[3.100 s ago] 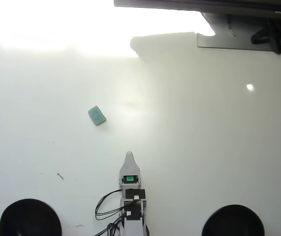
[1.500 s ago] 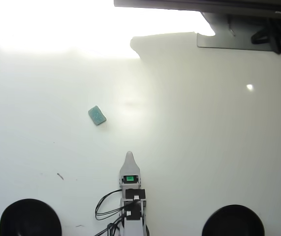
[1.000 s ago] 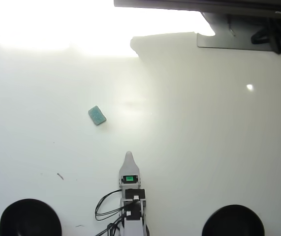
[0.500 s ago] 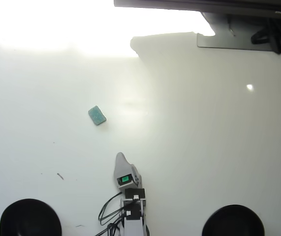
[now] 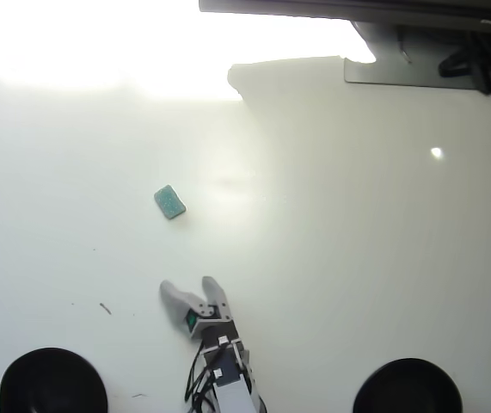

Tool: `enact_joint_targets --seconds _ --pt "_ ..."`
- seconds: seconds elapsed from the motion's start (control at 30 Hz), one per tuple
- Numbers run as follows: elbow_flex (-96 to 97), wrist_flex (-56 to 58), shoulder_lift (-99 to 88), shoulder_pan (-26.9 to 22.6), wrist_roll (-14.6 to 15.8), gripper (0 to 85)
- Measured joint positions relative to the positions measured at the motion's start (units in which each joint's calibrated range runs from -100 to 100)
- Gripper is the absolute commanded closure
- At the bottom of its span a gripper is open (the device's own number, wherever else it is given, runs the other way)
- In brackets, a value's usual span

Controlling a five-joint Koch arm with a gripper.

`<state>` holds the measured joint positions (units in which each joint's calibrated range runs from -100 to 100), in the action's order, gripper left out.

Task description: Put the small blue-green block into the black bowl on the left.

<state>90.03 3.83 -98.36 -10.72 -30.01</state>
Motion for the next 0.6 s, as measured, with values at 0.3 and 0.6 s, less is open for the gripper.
enact_joint_targets --seconds 0.3,0.6 --pt "-13.8 -6.5 16.2 -1.6 -8.2 39.5" --pt "-25.5 -13.2 35.7 -1.0 -11.7 39.2"
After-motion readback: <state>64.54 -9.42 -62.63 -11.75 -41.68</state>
